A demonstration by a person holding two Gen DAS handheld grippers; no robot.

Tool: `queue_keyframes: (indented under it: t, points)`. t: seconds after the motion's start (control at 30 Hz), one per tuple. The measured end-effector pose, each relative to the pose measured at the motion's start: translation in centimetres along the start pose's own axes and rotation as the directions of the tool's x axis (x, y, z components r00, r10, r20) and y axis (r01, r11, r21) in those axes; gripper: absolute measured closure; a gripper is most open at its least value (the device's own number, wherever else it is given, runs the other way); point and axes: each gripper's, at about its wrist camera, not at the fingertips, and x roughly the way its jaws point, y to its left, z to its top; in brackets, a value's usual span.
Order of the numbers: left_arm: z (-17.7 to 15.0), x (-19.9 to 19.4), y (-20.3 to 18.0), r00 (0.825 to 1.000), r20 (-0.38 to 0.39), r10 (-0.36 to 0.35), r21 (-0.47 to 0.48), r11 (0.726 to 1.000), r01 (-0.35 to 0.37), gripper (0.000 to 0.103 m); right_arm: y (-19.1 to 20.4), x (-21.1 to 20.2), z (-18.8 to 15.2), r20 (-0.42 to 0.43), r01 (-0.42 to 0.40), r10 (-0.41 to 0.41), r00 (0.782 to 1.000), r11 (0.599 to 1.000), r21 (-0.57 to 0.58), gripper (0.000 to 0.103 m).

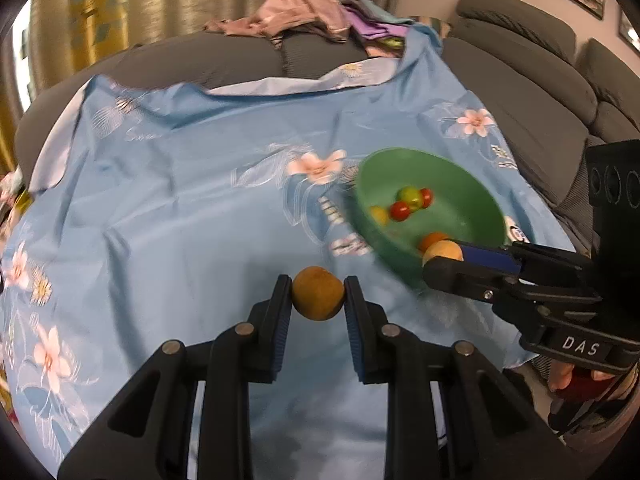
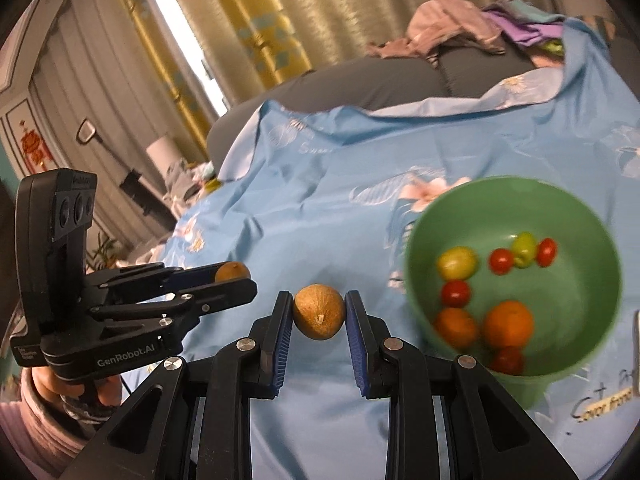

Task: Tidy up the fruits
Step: 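Carry both small orange fruits over the green bowl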

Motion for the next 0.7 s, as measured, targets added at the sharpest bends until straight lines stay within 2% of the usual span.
queue_keyframes:
  t: [0.33,0.7]
  points:
    - [3.5,2.8,-5.8,0.997,-0.008,-0.077,0.117,0.990,0.077,0.077,-4.5,-3.4,0.2,0.073,0.091,-0.097,0.993,0.993,0.081,0.075]
    - [5.1,7.3,-8.6,0.992,-0.072,-0.108,0.175,0.977,0.119,0.077,-7.9,-4.0,0.3,0.086,0.207,-0.218,0.972,0.971,0.116,0.075]
